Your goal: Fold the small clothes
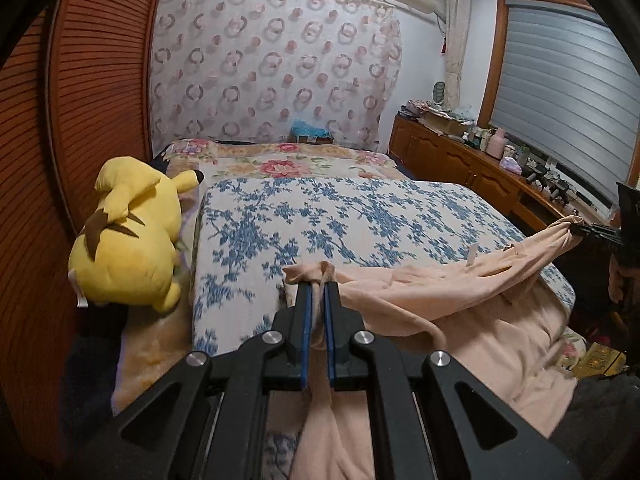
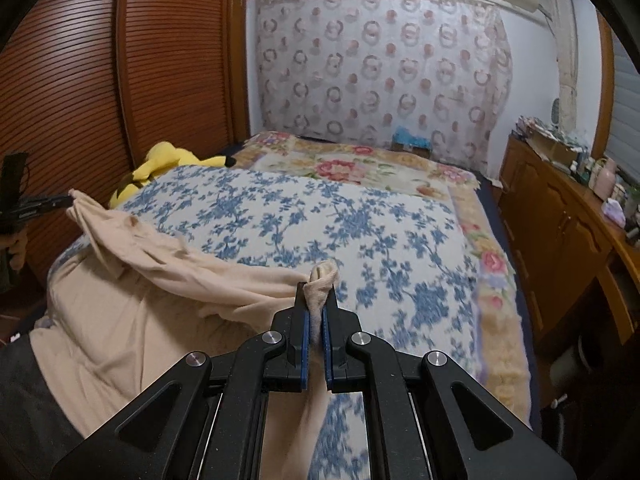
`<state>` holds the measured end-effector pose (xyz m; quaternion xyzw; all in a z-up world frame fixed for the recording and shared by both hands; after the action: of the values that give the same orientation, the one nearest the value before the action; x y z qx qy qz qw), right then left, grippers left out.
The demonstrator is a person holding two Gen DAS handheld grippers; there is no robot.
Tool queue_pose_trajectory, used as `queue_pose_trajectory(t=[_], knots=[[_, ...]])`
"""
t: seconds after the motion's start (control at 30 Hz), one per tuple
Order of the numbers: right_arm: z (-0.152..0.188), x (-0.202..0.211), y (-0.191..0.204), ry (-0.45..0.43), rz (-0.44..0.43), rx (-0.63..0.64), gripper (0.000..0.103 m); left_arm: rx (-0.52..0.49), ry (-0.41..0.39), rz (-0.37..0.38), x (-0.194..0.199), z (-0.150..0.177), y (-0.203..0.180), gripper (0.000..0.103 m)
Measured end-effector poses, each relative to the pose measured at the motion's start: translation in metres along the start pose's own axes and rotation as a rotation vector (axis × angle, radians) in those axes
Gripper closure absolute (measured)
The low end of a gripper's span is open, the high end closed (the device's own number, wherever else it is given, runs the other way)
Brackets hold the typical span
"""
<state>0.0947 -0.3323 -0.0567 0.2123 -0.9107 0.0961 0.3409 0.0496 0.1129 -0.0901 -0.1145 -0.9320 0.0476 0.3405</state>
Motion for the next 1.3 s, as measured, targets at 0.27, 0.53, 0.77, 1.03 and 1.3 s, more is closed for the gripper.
queue_pose_trajectory(t=[0.27,0.53,0.77,1.03,1.3], knots=[[0.052,-0.011,0.016,0.143,-0.059,-0.002,0.100,-0.011,0.062,0.000,-0.007,0.022,-0.002,0.094],[0.051,-0.024,0.006,0.156,-0.032,-0.006,0.070,-0.019,0.047,-0.017,-0.011,0.004,0.004,0.046],[0.029,-0.049,-0.011,0.136,0.003,-0.030,0.052,-0.037,0.113,-0.049,-0.056,-0.010,0.018,0.045],[0.045,-0.105,-0.015,0.227,-0.012,-0.054,0.049,-0.030,0.216,-0.052,-0.103,-0.004,0.031,0.045],[0.055,-0.124,-0.020,0.273,0.000,-0.057,0.042,-0.021,0.292,-0.034,-0.125,0.014,0.033,0.045]])
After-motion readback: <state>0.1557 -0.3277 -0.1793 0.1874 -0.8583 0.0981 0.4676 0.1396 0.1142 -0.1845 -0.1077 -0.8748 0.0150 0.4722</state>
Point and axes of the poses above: each gripper's, at about its wrist camera, not at the fingertips, and x roughly against the way its jaws point, y to its left, z to its underside, the point moved 10 cm from there along -x, roughly the way its jaws point, and after that the axes turned 5 degrees about y, right-handed, at the moved point
